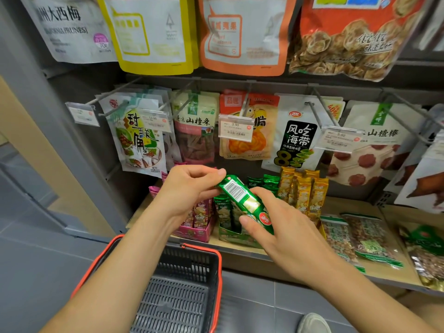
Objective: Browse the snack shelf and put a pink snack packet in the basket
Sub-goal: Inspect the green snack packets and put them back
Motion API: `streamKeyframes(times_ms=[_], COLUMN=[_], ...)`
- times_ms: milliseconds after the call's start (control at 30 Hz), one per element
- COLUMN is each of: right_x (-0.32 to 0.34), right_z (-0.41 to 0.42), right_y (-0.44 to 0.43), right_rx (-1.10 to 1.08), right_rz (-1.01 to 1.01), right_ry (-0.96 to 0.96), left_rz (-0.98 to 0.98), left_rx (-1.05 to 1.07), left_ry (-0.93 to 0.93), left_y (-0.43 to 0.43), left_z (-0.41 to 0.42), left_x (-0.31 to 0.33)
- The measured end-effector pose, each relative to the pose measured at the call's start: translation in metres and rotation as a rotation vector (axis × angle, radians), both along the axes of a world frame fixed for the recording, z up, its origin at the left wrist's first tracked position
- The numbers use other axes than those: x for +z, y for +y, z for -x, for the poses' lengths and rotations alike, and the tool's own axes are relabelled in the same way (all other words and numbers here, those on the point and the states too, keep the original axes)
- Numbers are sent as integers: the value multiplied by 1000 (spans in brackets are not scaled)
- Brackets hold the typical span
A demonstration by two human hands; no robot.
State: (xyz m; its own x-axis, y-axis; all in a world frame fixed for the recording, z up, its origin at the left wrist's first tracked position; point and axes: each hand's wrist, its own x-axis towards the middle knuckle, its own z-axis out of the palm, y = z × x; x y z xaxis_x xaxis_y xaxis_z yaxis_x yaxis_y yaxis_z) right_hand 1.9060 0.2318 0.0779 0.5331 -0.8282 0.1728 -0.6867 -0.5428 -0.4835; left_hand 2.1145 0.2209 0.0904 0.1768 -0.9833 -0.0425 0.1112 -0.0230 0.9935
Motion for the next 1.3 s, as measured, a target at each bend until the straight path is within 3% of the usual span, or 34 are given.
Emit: streamKeyframes(times_ms=[133, 233, 367, 733, 867, 1067, 1200, 1300], right_x=[2, 4, 3, -2, 2, 15, 22, 22], right_z=[1, 3, -2, -8, -5, 5, 9, 12], right_y=[-11, -15, -10, -6, -13, -27, -24, -26], right_rx=[43, 41, 12, -31, 21, -44, 94, 72], right_rz=[-468, -628, -672, -457, -566, -725, -657, -570], right_ry=[-174, -315, -486, -484, -460, -709, -697, -724], left_rz=[30, 38, 27, -54, 10, 74, 69, 59], left_rx=[137, 142, 9, -44, -37, -236, -232, -216], left_ry=[63, 158, 213, 290, 175, -346, -417, -447], left_y=[-4, -3, -1, -2, -1, 11, 14, 14], left_z=[-1, 0, 6, 19, 23, 43, 51, 52], left_x=[-2, -3, -2, -10, -8, -11, -8, -7])
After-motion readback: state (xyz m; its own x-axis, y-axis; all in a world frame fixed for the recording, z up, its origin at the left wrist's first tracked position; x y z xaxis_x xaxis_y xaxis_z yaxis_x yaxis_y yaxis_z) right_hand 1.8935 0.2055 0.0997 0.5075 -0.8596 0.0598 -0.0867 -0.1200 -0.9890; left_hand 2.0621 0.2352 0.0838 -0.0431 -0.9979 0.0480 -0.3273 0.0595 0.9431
